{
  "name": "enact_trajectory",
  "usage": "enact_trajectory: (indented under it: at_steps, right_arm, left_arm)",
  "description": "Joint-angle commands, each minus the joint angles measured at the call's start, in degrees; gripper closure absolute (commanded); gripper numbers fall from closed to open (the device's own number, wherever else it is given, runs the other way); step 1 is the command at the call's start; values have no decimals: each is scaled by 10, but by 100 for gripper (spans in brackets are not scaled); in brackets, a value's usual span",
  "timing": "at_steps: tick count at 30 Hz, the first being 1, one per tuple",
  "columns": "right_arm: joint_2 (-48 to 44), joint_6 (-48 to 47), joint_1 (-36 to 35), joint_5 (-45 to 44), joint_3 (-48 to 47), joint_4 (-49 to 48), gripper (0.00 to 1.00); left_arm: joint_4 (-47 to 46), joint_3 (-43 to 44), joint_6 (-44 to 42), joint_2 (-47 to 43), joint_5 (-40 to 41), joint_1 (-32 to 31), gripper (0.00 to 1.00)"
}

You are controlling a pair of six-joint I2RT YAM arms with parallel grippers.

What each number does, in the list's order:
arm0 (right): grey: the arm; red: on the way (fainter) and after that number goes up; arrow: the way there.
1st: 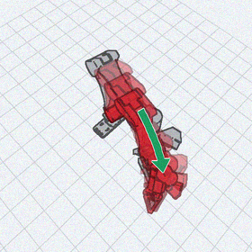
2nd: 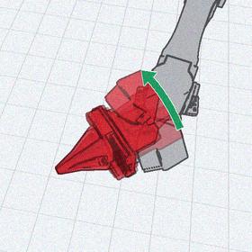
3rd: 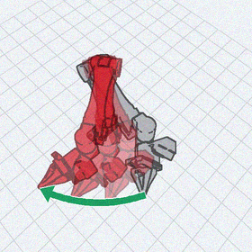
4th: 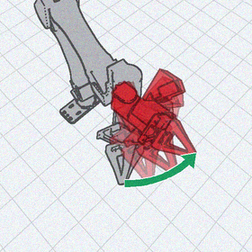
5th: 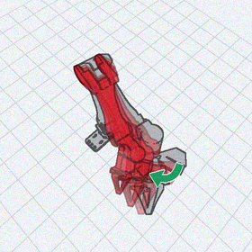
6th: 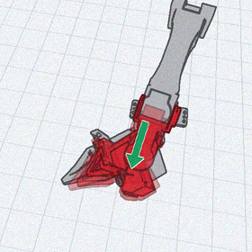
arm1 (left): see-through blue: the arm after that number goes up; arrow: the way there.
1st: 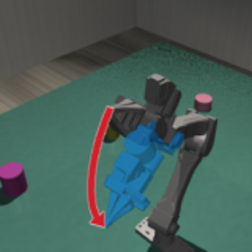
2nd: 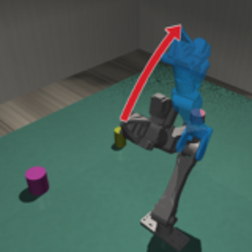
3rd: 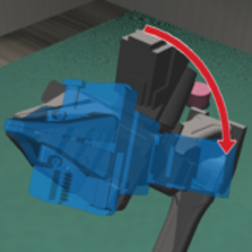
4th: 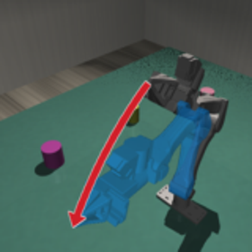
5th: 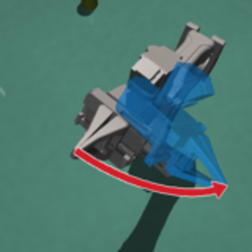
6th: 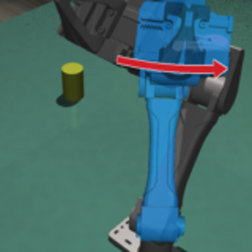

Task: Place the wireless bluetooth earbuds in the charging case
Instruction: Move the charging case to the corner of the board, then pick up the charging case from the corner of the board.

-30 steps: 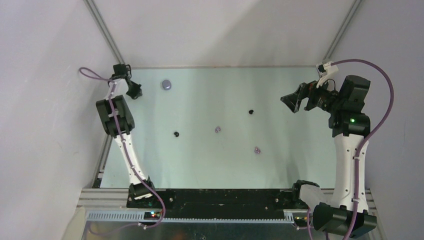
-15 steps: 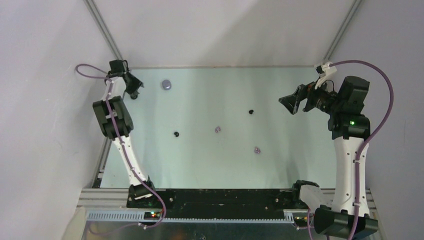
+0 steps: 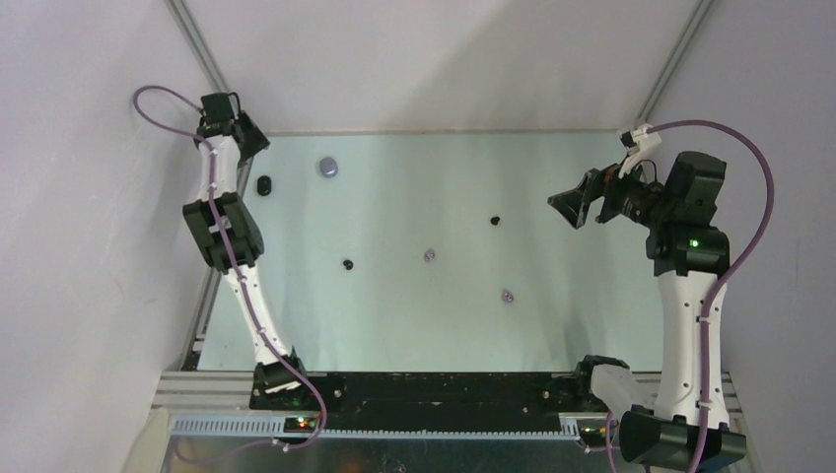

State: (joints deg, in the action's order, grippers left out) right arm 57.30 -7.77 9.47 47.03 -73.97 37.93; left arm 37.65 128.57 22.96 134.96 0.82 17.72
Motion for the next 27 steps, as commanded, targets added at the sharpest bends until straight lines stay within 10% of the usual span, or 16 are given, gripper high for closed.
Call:
enact_trajectory:
  at_steps: [1,27]
  right_arm:
    - [-12,-6,0,3,-24,0,0]
    - [-2,0,12,12,-20,-6,0]
  left_arm:
    - [45,36,-61,43,36,6,28]
    - [69,7,-3,76,-25,20,33]
